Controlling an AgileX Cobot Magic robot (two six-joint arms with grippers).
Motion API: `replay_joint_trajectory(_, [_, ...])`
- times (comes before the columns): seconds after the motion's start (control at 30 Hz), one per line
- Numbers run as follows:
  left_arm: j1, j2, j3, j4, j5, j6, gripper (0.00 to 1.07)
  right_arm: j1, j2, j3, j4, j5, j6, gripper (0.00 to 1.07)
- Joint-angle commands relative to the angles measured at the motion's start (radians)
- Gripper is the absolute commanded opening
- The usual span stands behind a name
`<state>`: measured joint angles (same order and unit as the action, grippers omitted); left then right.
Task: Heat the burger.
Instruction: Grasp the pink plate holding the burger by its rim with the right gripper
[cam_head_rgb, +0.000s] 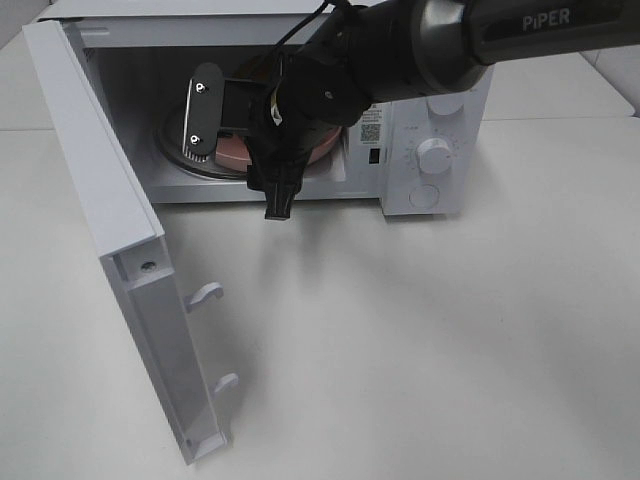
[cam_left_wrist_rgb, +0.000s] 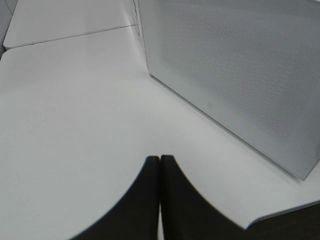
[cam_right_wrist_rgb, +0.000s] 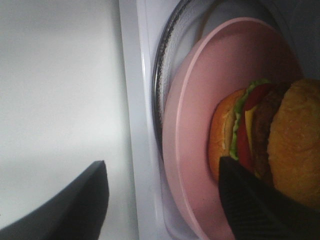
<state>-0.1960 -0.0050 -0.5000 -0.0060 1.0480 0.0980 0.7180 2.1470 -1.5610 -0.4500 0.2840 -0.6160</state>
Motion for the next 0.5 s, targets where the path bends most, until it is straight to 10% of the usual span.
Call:
replay_joint_trajectory(0.03, [0.002, -0.020, 0.003, -0.002, -0.014, -0.003, 0.00, 0.001, 0.006, -0.008, -0.011, -0.025, 0.008, 0.63])
replay_joint_trajectory(0.5, [0.002, -0.020, 0.003, -0.002, -0.014, -0.003, 0.00, 0.001, 0.077, -0.017, -0.013, -0.050, 0.026, 0.63])
